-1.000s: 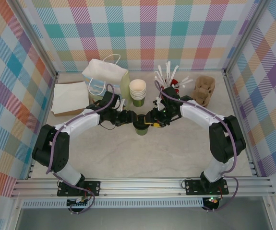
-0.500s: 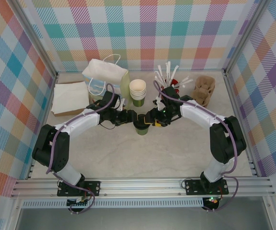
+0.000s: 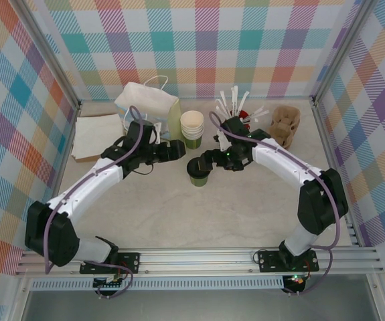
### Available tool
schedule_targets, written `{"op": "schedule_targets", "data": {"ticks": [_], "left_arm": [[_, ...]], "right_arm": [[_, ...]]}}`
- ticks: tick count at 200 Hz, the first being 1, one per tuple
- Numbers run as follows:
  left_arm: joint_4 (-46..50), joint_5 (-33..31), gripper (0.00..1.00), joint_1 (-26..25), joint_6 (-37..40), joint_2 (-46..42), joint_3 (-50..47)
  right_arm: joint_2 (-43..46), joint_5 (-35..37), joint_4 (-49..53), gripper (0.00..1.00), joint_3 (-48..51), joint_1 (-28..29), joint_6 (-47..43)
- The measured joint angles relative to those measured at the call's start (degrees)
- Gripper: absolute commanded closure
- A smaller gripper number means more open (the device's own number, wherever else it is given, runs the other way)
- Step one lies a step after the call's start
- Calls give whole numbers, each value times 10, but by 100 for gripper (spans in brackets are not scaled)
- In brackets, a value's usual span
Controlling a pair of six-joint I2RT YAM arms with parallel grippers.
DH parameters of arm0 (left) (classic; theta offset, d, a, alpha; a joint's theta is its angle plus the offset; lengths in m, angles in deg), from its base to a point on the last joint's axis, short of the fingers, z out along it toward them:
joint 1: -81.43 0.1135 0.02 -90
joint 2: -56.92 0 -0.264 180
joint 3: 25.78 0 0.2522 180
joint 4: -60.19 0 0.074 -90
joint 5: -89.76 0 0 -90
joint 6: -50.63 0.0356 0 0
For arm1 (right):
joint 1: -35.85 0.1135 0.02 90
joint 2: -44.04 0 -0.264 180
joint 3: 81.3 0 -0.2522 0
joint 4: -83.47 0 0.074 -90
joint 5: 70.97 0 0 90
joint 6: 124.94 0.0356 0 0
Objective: Pack the takeout coffee
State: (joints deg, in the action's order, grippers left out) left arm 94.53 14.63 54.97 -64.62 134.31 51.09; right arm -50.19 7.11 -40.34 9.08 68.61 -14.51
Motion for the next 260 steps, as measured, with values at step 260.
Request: {"op": "schedule_targets", "data": {"ticks": [260], "left_arm": [[54,-214,0,67,-15,-158,-10]], "right_arm": [[-61,140,91,0,-127,100,-64]]}}
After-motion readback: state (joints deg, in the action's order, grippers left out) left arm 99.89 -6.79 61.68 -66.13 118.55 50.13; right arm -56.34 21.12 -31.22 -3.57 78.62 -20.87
